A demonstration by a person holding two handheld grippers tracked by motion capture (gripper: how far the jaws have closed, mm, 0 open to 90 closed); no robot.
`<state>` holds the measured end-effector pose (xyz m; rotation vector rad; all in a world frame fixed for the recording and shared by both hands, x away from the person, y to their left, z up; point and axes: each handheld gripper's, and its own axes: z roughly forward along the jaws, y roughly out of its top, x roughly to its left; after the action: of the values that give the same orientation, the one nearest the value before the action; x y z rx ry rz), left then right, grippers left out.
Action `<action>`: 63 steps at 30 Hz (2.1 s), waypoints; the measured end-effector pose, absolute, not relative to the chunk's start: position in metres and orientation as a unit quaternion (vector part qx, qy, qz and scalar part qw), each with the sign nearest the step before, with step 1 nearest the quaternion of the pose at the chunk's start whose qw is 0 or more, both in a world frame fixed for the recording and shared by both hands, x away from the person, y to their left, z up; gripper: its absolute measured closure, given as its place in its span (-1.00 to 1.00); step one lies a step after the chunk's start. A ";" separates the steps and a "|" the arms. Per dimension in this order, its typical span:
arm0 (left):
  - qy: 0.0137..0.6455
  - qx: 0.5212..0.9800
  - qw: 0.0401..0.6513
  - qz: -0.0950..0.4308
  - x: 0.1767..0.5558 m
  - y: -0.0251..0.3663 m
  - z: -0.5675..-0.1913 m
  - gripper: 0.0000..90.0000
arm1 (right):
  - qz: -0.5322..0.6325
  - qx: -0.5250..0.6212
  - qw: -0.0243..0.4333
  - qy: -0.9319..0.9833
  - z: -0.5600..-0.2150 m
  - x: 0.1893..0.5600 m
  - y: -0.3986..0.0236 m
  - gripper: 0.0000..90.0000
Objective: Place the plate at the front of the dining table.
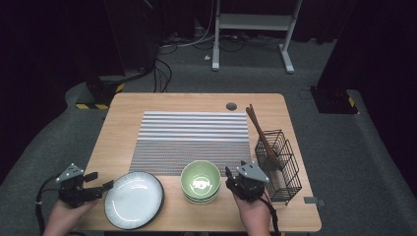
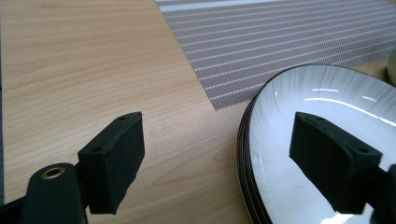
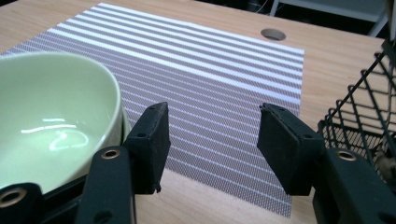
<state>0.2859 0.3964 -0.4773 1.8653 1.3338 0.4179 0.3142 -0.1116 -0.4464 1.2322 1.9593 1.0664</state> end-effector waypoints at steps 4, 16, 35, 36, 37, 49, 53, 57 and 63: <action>0.529 0.733 0.398 0.152 0.285 0.398 -0.477 -0.52 | 0.405 0.459 0.296 0.734 -0.438 0.315 -0.107 0.01; 0.530 0.736 0.401 0.129 0.283 0.397 -0.478 -0.41 | 0.419 0.441 0.288 0.740 -0.426 0.316 -0.087 0.13; 0.530 0.738 0.395 0.133 0.282 0.393 -0.478 -0.20 | 0.434 0.405 0.270 0.758 -0.420 0.305 -0.041 0.22; 0.530 0.738 0.395 0.133 0.282 0.393 -0.477 -0.20 | 0.435 0.406 0.267 0.758 -0.420 0.305 -0.038 0.22; 0.531 0.738 0.396 0.132 0.282 0.393 -0.477 -0.20 | 0.436 0.403 0.265 0.760 -0.419 0.305 -0.036 0.22; 0.527 0.738 0.401 0.131 0.282 0.394 -0.476 -0.14 | 0.449 0.384 0.248 0.768 -0.417 0.300 -0.008 0.18; 0.523 0.740 0.403 0.126 0.281 0.393 -0.476 -0.10 | 0.450 0.376 0.247 0.771 -0.415 0.297 0.001 0.25; 0.521 0.742 0.403 0.127 0.281 0.393 -0.476 -0.10 | 0.452 0.377 0.241 0.771 -0.413 0.295 0.010 0.25; 0.523 0.739 0.405 0.127 0.281 0.394 -0.475 -0.07 | 0.450 0.373 0.237 0.776 -0.411 0.293 0.024 0.27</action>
<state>0.2809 0.3938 -0.4750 1.8662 1.3199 0.3205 0.2934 0.0240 -0.4115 1.0231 2.1269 1.2340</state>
